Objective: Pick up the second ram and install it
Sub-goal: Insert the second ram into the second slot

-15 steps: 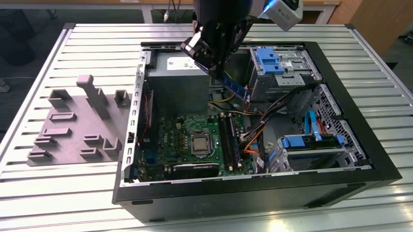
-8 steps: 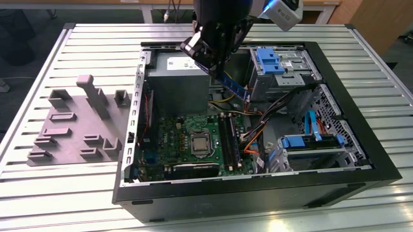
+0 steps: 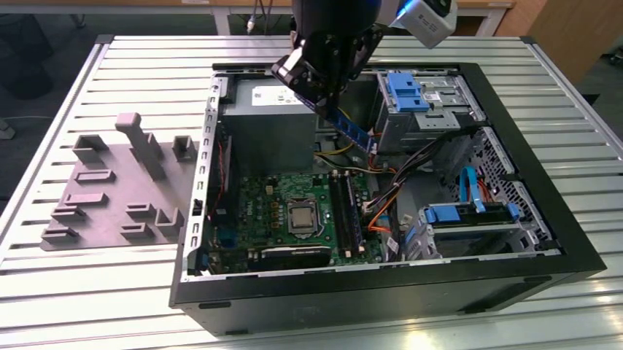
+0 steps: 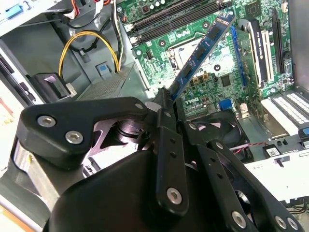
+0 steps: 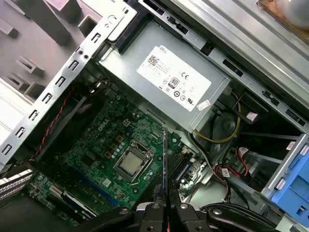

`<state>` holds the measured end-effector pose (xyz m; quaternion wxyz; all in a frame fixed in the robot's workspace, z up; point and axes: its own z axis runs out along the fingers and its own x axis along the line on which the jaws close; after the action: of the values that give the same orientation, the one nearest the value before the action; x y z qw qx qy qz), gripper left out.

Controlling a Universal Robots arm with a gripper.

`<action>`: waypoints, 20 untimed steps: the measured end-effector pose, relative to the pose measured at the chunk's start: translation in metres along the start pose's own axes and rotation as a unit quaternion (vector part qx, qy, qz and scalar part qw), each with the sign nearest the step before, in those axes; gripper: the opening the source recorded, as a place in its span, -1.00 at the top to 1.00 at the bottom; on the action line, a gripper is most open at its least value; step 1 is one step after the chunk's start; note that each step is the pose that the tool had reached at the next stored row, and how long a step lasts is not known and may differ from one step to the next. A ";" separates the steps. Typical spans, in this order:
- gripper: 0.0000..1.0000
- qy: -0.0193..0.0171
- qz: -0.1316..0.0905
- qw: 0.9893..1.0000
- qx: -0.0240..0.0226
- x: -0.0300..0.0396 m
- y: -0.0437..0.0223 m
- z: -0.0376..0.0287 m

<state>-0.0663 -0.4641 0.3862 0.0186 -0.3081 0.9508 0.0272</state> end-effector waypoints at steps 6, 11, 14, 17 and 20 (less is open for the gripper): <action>0.72 0.000 0.008 1.000 0.000 0.0000 0.0000 0.0000; 0.72 -0.001 0.018 1.000 0.001 0.0000 0.0000 0.0002; 0.72 -0.001 0.033 0.999 0.002 0.0000 0.0000 0.0005; 0.72 -0.002 0.057 0.998 0.003 0.0000 0.0000 0.0008; 0.72 -0.003 0.083 0.997 0.004 0.0001 0.0000 0.0012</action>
<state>-0.0663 -0.4641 0.3850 0.0208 -0.2278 0.9732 0.0255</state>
